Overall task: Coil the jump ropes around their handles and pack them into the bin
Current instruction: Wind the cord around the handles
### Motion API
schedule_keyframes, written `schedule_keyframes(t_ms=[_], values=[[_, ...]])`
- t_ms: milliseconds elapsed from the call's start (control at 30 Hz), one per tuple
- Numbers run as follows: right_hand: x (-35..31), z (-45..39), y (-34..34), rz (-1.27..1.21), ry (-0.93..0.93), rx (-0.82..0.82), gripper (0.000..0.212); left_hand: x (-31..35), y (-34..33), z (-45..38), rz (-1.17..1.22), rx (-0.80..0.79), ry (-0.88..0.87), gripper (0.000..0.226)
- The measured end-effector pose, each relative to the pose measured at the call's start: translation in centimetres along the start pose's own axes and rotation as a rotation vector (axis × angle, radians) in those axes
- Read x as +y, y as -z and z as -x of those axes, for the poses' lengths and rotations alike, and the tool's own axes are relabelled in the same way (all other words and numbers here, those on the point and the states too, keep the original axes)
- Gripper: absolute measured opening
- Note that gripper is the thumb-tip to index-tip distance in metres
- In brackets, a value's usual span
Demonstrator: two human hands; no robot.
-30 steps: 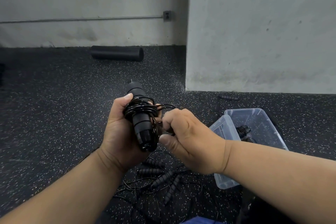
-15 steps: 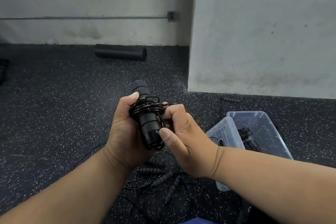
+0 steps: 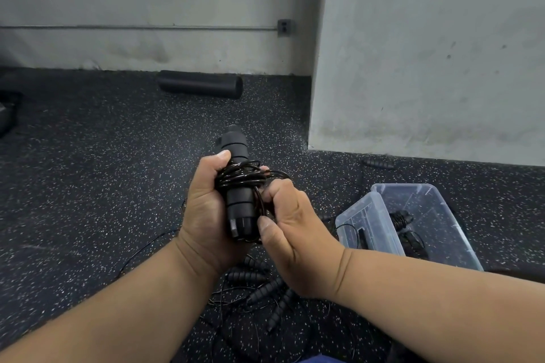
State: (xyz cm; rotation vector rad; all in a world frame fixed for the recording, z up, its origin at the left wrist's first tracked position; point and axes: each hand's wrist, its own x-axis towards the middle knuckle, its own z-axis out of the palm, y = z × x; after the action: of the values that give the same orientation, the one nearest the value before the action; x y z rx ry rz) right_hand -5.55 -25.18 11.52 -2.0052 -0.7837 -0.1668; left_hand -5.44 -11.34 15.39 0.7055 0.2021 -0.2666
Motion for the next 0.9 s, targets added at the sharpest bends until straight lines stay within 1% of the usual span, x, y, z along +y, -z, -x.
schedule_keyframes(t_ms=[133,267,367,433,533,567,600,633,700,800,900], values=[[0.2,-0.6,-0.3,0.017,-0.036,0.054,0.009,-0.1,0.1,-0.2,0.017,-0.015,-0.03,0.048],[0.1,-0.9,-0.1,0.0,-0.074,0.017,0.005,-0.1,0.5,-0.1,-0.018,0.019,-0.071,0.05],[0.2,-0.8,0.5,-0.027,-0.107,-0.007,0.01,-0.2,0.7,0.1,-0.072,0.027,-0.073,0.054],[0.2,-0.8,0.8,-0.039,-0.133,-0.024,0.008,0.0,0.9,0.3,-0.129,0.0,-0.092,0.066],[0.3,-1.0,1.5,-0.049,-0.13,-0.029,0.006,0.3,1.2,0.6,-0.231,-0.062,-0.135,0.101],[0.3,-1.0,1.7,-0.05,-0.126,-0.034,0.008,0.3,1.3,0.6,-0.293,-0.071,-0.156,0.103],[0.2,-1.0,1.8,-0.053,-0.122,-0.039,0.012,0.2,1.4,0.6,-0.358,-0.082,-0.183,0.097],[0.2,-1.0,1.9,-0.057,-0.118,-0.042,0.015,0.2,1.3,0.7,-0.405,-0.085,-0.209,0.085],[0.2,-1.0,2.0,-0.065,-0.111,-0.041,0.015,0.1,1.0,0.7,-0.383,-0.075,-0.212,0.061],[0.3,-0.8,2.0,-0.082,-0.101,-0.028,0.008,0.3,0.5,0.5,-0.25,-0.015,-0.149,0.044],[0.4,-0.6,2.3,-0.086,-0.06,0.003,0.019,0.7,0.1,0.4,-0.183,-0.028,-0.121,0.04]])
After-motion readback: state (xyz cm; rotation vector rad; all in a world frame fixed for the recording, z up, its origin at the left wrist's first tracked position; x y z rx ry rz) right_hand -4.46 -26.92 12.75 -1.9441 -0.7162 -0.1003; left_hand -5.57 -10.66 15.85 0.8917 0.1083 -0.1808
